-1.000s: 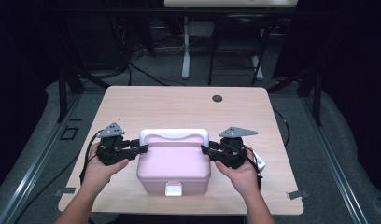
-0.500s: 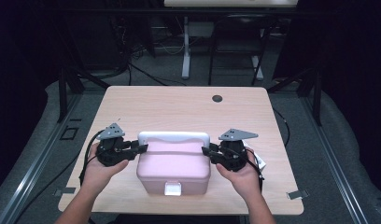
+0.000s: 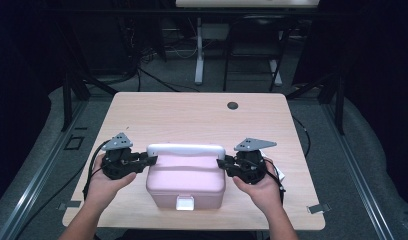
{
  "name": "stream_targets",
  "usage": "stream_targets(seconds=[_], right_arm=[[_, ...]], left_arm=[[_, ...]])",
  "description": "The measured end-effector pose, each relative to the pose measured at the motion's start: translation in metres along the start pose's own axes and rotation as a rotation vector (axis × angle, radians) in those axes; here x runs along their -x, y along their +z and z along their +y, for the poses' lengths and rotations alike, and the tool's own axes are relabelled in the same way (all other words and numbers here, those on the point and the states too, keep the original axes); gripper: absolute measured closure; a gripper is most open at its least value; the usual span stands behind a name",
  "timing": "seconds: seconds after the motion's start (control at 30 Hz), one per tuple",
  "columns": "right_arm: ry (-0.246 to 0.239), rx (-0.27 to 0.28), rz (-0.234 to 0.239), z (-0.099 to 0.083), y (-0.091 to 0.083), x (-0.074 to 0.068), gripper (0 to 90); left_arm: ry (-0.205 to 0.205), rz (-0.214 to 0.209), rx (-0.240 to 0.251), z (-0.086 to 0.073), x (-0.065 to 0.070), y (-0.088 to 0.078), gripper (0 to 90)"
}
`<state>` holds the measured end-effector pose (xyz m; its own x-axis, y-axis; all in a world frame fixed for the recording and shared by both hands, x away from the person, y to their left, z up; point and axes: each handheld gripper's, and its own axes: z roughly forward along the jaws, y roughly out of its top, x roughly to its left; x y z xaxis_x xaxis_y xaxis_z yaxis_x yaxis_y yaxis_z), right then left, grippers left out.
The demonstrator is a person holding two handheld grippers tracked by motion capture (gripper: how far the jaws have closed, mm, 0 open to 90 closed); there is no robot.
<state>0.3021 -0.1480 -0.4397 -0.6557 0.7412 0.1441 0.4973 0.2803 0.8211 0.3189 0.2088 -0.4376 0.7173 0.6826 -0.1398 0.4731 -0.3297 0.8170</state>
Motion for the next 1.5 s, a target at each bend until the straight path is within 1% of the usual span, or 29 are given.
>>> stream_targets(seconds=[0.13, 0.3, 0.33, 0.5, 0.63, 0.7, 0.73, 0.8, 0.9, 1.0, 1.03, 1.07, 1.1, 1.13, 1.17, 1.27, 1.37, 1.43, 1.5], right_arm=[[-0.003, 0.007, -0.001, 0.000, -0.001, 0.000, 73.4], [0.003, 0.022, -0.004, 0.001, -0.002, 0.000, 73.3], [0.010, 0.026, -0.002, 0.001, -0.002, 0.001, 73.3], [0.029, 0.043, 0.007, 0.003, -0.002, 0.002, 73.4], [0.034, 0.055, 0.013, 0.004, -0.003, 0.003, 73.5], [0.037, 0.054, 0.015, 0.005, -0.002, 0.003, 73.5], [0.041, 0.050, 0.017, 0.005, -0.002, 0.003, 73.5], [0.037, 0.048, 0.021, 0.006, -0.002, 0.004, 73.6], [0.042, 0.046, 0.024, 0.006, -0.003, 0.004, 73.6], [0.046, 0.048, 0.022, 0.007, -0.003, 0.004, 73.6], [0.046, 0.051, 0.022, 0.007, -0.003, 0.004, 73.6], [0.046, 0.054, 0.020, 0.008, -0.004, 0.003, 73.5], [0.046, 0.056, 0.019, 0.008, -0.005, 0.003, 73.6], [0.046, 0.058, 0.016, 0.009, -0.005, 0.003, 73.6], [0.045, 0.064, 0.016, 0.010, -0.006, 0.003, 73.6], [0.050, 0.074, 0.021, 0.011, -0.008, 0.004, 73.7], [0.056, 0.078, 0.027, 0.011, -0.008, 0.005, 73.7], [0.057, 0.085, 0.033, 0.012, -0.008, 0.006, 73.7], [0.065, 0.089, 0.041, 0.012, -0.008, 0.008, 73.7]], left_arm=[[-0.008, -0.008, 0.005, 0.001, -0.001, 0.000, 73.7], [-0.004, -0.011, 0.019, 0.002, -0.001, -0.002, 73.7], [-0.013, -0.013, 0.023, 0.002, -0.001, -0.003, 73.7], [-0.013, -0.020, 0.035, 0.003, -0.003, -0.004, 73.7], [-0.023, -0.013, 0.044, 0.002, -0.004, -0.005, 72.9], [-0.020, -0.008, 0.047, 0.002, -0.004, -0.006, 72.3], [-0.025, -0.010, 0.054, 0.001, -0.003, -0.007, 71.7], [-0.030, -0.015, 0.056, 0.001, -0.003, -0.008, 68.2], [-0.021, -0.005, 0.064, 0.002, -0.001, -0.012, 66.5], [-0.020, 0.003, 0.072, 0.003, 0.000, -0.017, 65.5], [-0.022, 0.002, 0.082, 0.002, 0.001, -0.019, 65.5], [-0.022, 0.004, 0.078, 0.002, 0.001, -0.020, 65.5], [-0.016, 0.005, 0.081, 0.002, 0.001, -0.021, 65.6], [-0.019, 0.008, 0.086, 0.002, 0.002, -0.022, 65.7], [-0.016, 0.010, 0.082, 0.002, 0.002, -0.024, 66.2], [-0.015, -0.003, 0.088, 0.003, 0.002, -0.027, 69.8], [-0.015, -0.005, 0.082, 0.002, 0.003, -0.029, 73.4], [-0.007, -0.006, 0.075, 0.001, 0.003, -0.030, 75.6], [-0.010, -0.002, 0.073, 0.000, 0.003, -0.030, 77.6]])
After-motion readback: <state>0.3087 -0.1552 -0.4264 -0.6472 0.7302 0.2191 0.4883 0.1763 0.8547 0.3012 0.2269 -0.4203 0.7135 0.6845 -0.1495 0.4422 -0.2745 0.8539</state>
